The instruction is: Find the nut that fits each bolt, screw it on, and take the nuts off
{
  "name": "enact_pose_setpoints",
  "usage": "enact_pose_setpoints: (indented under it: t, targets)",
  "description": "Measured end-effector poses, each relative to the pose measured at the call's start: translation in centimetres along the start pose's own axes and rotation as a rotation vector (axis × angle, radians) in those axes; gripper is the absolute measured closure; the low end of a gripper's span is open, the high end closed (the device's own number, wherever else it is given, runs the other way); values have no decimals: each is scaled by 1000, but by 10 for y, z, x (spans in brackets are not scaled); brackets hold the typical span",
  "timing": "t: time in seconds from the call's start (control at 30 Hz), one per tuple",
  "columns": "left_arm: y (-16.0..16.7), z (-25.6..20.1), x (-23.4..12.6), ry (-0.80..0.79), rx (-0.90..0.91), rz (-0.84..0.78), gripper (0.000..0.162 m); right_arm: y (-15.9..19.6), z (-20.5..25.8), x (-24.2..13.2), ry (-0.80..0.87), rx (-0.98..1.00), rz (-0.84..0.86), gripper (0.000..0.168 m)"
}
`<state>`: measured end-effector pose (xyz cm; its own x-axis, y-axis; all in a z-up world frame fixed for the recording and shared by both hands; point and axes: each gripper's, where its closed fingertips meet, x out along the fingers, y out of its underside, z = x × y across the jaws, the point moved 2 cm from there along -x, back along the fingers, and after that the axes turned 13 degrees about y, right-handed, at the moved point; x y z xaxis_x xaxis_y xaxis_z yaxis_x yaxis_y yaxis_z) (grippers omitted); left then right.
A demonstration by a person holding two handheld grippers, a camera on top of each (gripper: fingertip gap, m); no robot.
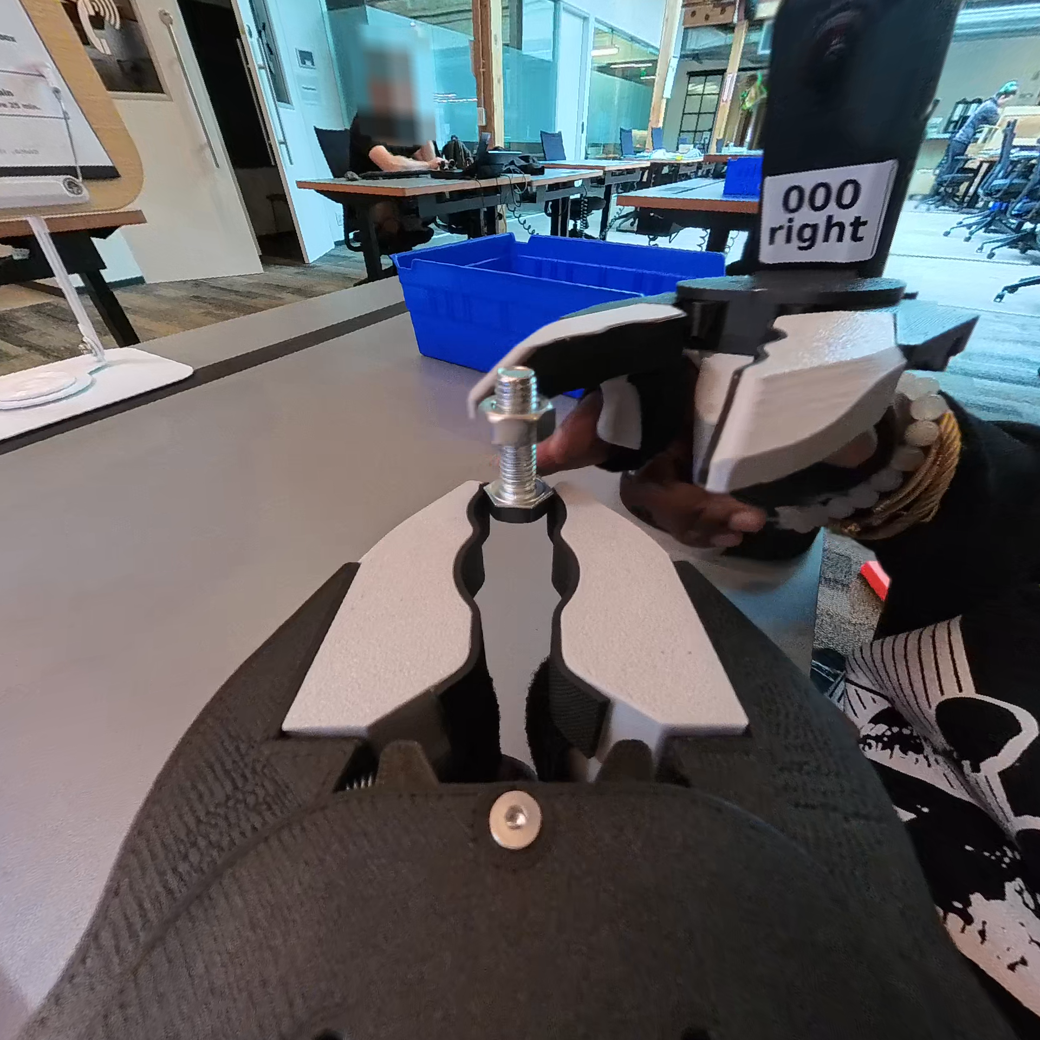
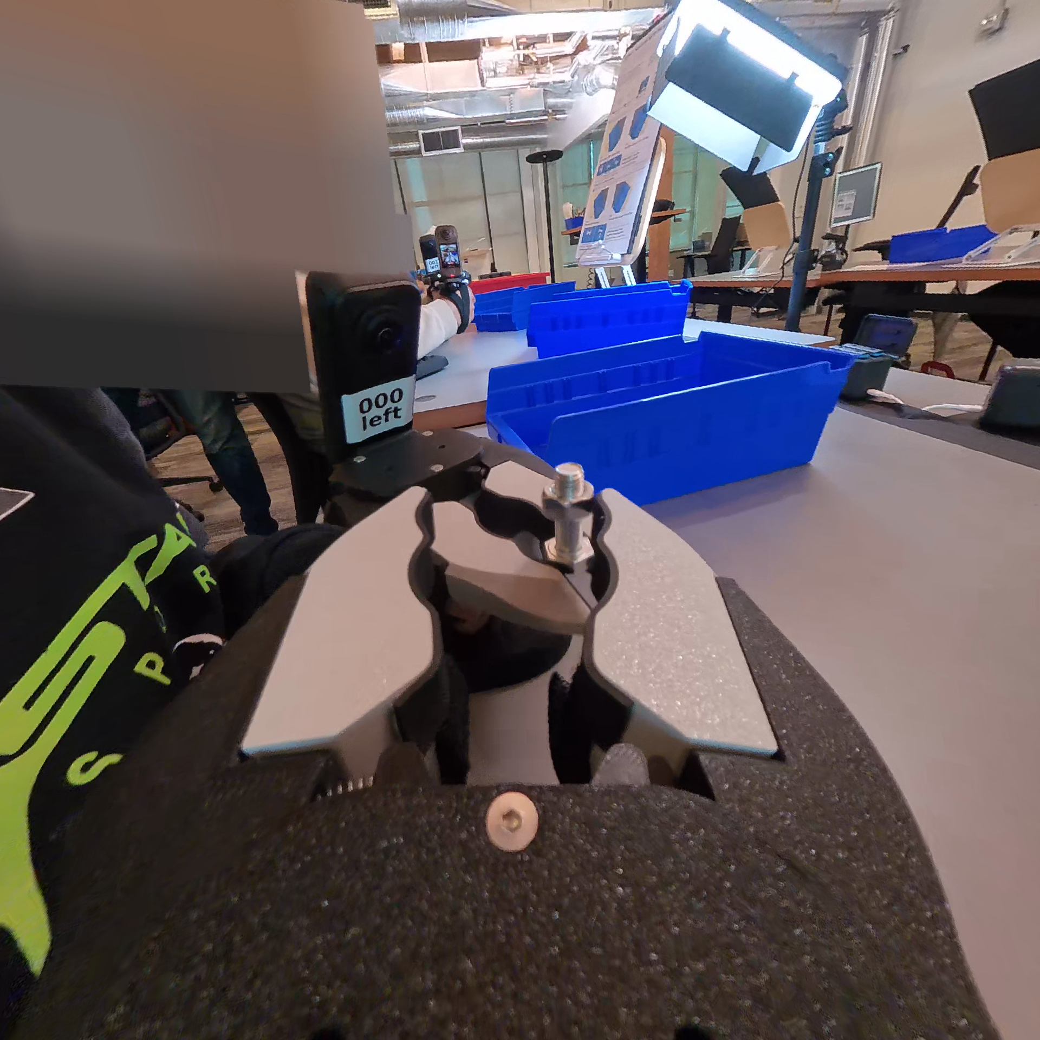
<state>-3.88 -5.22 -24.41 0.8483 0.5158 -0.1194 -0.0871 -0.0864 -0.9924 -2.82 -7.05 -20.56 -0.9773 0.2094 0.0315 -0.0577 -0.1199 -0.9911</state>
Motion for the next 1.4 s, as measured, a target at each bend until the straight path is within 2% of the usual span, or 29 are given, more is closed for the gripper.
enact_pose_setpoints:
  t: [0.03,0.1,0.17,0.43,0.73,1.0,1.07,1.13,1.23,1.4]
  targets:
    - [0,0,0,-2,-1,-1,142,0,-1,-5,5,-1,5,119]
    - [0,1,0,-5,-6,-4,142,1,1,-16,-18,-7,31,141]
    - [0,1,0,-4,-8,-3,142,2,3,-25,-32,-17,66,149]
    - [0,0,1,1,2,6,142,-12,-13,-20,71,-77,91,151]
    - [1,-2,2,6,20,19,142,-11,-16,-2,82,-137,172,155]
    - [-1,-5,1,36,23,0,138,-11,-18,-5,83,-122,195,159]
    - [-1,-5,1,39,19,-3,121,-15,-25,-10,122,-130,188,159]
    - [-2,-5,1,37,16,-7,113,-25,-36,-21,172,-139,178,159]
    - [-2,-4,0,36,11,-13,113,-47,-65,-48,306,-174,170,159]
    - [-3,-3,-1,31,3,-26,113,-73,-147,-115,667,-244,265,159]
